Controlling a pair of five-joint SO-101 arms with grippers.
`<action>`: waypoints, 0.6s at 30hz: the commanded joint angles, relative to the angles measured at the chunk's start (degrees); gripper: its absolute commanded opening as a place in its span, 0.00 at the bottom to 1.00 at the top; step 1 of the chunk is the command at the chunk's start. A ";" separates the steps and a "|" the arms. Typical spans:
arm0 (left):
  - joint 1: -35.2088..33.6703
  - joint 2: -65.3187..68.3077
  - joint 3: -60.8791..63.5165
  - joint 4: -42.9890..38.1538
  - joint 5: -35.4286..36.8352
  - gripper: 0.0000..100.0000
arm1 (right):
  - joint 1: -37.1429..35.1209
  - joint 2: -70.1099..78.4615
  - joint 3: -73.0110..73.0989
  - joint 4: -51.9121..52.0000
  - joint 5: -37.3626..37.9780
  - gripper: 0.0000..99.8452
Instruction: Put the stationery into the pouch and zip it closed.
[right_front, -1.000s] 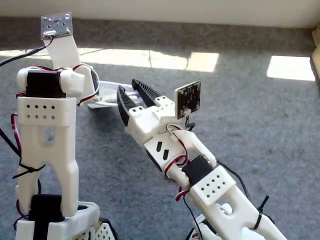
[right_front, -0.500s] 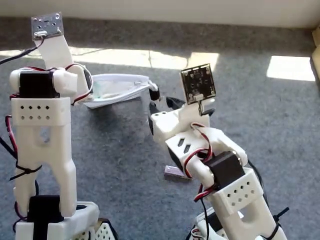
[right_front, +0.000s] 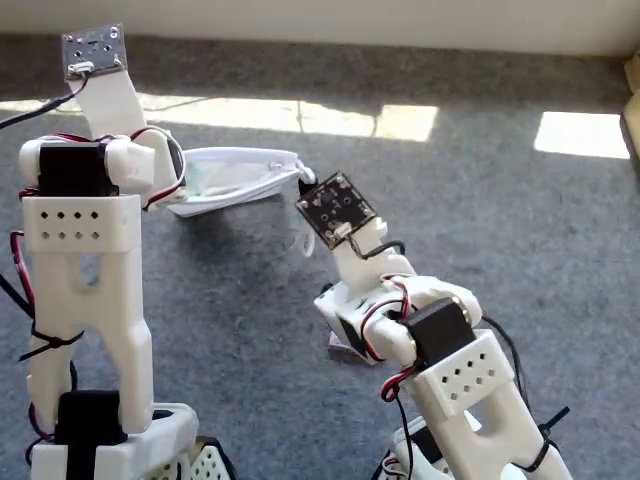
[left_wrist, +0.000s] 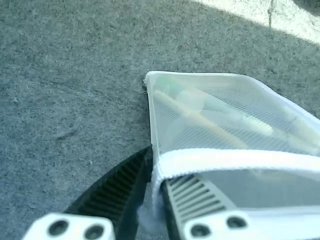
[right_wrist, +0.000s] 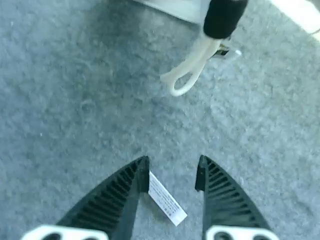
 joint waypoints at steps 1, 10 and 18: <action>-0.66 -0.40 0.31 -0.97 -0.18 0.01 | 0.48 0.31 4.00 0.13 5.10 0.16; -0.66 -0.40 0.31 -1.05 -0.18 0.01 | 0.48 4.18 12.97 -6.29 11.43 0.16; -0.66 -0.40 0.92 -0.97 -0.18 0.01 | -1.98 21.49 9.45 -8.04 11.43 0.16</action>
